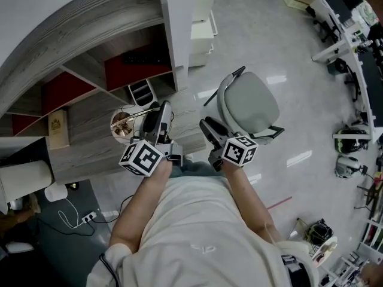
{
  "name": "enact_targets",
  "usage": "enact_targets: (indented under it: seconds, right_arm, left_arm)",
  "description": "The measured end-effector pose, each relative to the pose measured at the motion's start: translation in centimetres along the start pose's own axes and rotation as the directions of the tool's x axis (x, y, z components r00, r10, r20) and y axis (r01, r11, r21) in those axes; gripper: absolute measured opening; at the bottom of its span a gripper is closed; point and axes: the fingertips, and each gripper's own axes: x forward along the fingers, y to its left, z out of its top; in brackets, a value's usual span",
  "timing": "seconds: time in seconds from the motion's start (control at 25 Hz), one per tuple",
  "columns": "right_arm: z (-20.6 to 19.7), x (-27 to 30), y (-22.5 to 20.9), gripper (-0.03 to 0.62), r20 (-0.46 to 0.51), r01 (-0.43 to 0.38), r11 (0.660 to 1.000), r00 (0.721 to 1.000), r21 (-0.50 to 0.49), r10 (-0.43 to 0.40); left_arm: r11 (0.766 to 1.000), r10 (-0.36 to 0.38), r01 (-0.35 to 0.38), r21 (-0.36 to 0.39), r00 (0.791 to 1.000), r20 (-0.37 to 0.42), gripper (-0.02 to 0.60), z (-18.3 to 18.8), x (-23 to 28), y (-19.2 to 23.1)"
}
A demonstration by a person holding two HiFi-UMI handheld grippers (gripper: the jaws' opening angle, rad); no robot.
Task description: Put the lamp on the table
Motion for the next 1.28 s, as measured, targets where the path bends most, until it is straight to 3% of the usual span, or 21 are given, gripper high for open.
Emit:
enact_targets:
  seconds: [0.4, 0.48, 0.6, 0.72, 0.84, 1.0, 1.16, 1.28]
  right_arm:
    - [2.0, 1.1, 1.8, 0.147, 0.005, -0.049, 0.998, 0.999, -0.048, 0.049]
    - [3.0, 1.8, 2.8, 0.146, 0.01, -0.071, 0.995, 0.997, -0.064, 0.072]
    - [4.4, 3.0, 4.8, 0.146, 0.01, -0.116, 0.988, 0.993, -0.098, 0.117]
    - [5.9, 4.2, 7.0, 0.143, 0.002, -0.166, 0.976, 0.986, -0.14, 0.167]
    - [6.9, 5.5, 9.0, 0.137, -0.012, -0.206, 0.964, 0.978, -0.17, 0.207]
    - [7.6, 7.1, 11.3, 0.107, -0.03, -0.242, 0.95, 0.97, -0.199, 0.241]
    - [8.3, 8.5, 13.7, 0.081, -0.07, -0.255, 0.916, 0.967, -0.308, 0.246]
    - [8.7, 9.6, 15.6, 0.067, -0.093, -0.257, 0.872, 0.966, -0.416, 0.24]
  left_arm:
    - [0.981, -0.086, 0.066, -0.183, 0.991, -0.106, 0.235, -3.0, -3.7, -1.1]
    - [0.975, -0.086, 0.064, -0.211, 0.992, -0.095, 0.191, -2.4, -4.9, -0.8]
    - [0.966, -0.069, 0.051, -0.255, 0.996, -0.063, 0.044, -1.2, -7.4, 0.1]
    - [0.968, -0.036, 0.035, -0.249, 0.999, 0.0, 0.018, 0.6, -9.7, 0.9]
    - [0.98, 0.007, 0.005, -0.198, 0.998, 0.062, 0.015, 3.1, -11.7, 2.2]
    - [0.996, 0.08, -0.078, -0.031, 0.993, 0.09, 0.015, 6.9, -13.6, 4.5]
    - [0.984, 0.12, -0.133, 0.115, 0.986, 0.112, 0.015, 11.0, -14.5, 6.1]
    - [0.952, 0.128, -0.15, 0.266, 0.987, 0.1, 0.015, 13.8, -14.3, 6.4]
